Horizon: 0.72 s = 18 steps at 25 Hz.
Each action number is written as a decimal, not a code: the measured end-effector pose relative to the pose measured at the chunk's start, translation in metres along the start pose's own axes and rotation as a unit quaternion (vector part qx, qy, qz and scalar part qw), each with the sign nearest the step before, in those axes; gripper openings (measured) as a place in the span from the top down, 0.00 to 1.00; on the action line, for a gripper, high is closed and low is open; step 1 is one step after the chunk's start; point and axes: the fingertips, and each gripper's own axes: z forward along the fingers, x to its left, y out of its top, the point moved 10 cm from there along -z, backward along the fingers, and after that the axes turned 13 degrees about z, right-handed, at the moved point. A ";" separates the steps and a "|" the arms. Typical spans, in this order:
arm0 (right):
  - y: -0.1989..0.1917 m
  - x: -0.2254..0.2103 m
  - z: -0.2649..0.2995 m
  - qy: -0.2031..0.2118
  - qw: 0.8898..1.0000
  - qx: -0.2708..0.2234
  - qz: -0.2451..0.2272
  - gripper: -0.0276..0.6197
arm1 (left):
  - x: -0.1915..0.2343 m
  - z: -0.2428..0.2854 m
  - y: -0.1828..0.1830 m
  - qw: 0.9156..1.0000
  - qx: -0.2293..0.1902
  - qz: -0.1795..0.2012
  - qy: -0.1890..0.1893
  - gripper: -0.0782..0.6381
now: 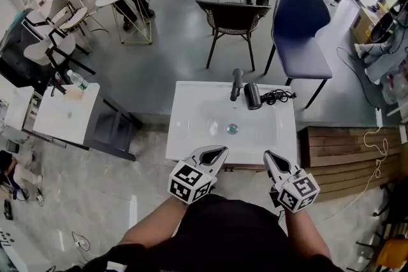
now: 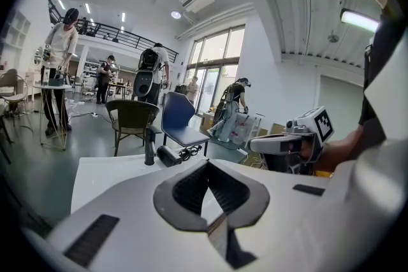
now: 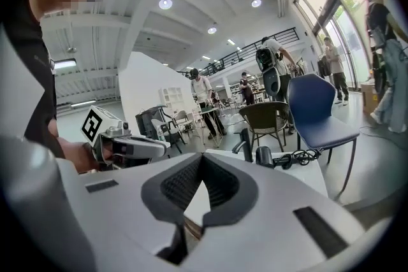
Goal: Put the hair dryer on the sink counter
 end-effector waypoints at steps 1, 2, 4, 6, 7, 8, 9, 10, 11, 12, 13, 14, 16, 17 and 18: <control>-0.002 -0.001 -0.009 0.004 1.000 0.003 -0.001 0.95 | -0.011 -0.001 0.000 1.000 0.001 -0.002 0.003 0.89; -0.005 -0.001 -0.018 0.007 1.000 0.006 -0.001 0.95 | -0.022 -0.003 -0.001 1.000 0.003 -0.003 0.005 0.89; -0.012 -0.001 -0.035 0.012 1.000 0.011 0.004 0.95 | -0.042 -0.006 -0.004 1.000 0.008 -0.005 0.010 0.89; -0.021 -0.002 -0.051 0.018 1.000 0.015 0.006 0.95 | -0.061 -0.010 -0.008 1.000 0.013 -0.007 0.017 0.89; -0.025 -0.003 -0.059 0.022 1.000 0.017 0.006 0.95 | -0.069 -0.012 -0.010 1.000 0.015 -0.009 0.021 0.89; -0.030 -0.005 -0.065 0.026 0.999 0.019 0.006 0.95 | -0.078 -0.014 -0.013 0.999 0.017 -0.011 0.026 0.89; -0.034 -0.006 -0.072 0.029 0.999 0.021 0.007 0.95 | -0.086 -0.015 -0.015 0.999 0.018 -0.013 0.030 0.89; -0.037 -0.007 -0.078 0.032 0.999 0.023 0.008 0.95 | -0.095 -0.017 -0.016 0.999 0.020 -0.014 0.033 0.89; -0.040 -0.008 -0.083 0.035 0.999 0.025 0.008 0.95 | -0.102 -0.019 -0.018 0.999 0.022 -0.015 0.037 0.89; -0.044 -0.009 -0.087 0.039 0.999 0.028 0.007 0.95 | -0.109 -0.022 -0.020 0.999 0.024 -0.015 0.041 0.89; -0.049 -0.010 -0.091 0.042 0.999 0.032 0.006 0.95 | -0.115 -0.024 -0.021 0.999 0.026 -0.016 0.045 0.89; -0.053 -0.010 -0.094 0.045 0.998 0.036 0.006 0.95 | -0.121 -0.028 -0.023 0.998 0.028 -0.017 0.050 0.89; -0.060 -0.010 -0.099 0.052 0.998 0.042 0.007 0.95 | -0.129 -0.035 -0.028 0.998 0.032 -0.020 0.059 0.89; -0.062 -0.009 -0.101 0.055 0.997 0.043 0.008 0.95 | -0.132 -0.038 -0.030 0.997 0.035 -0.022 0.062 0.89; -0.062 -0.007 -0.103 0.060 0.997 0.044 0.009 0.95 | -0.135 -0.040 -0.031 0.997 0.039 -0.023 0.064 0.89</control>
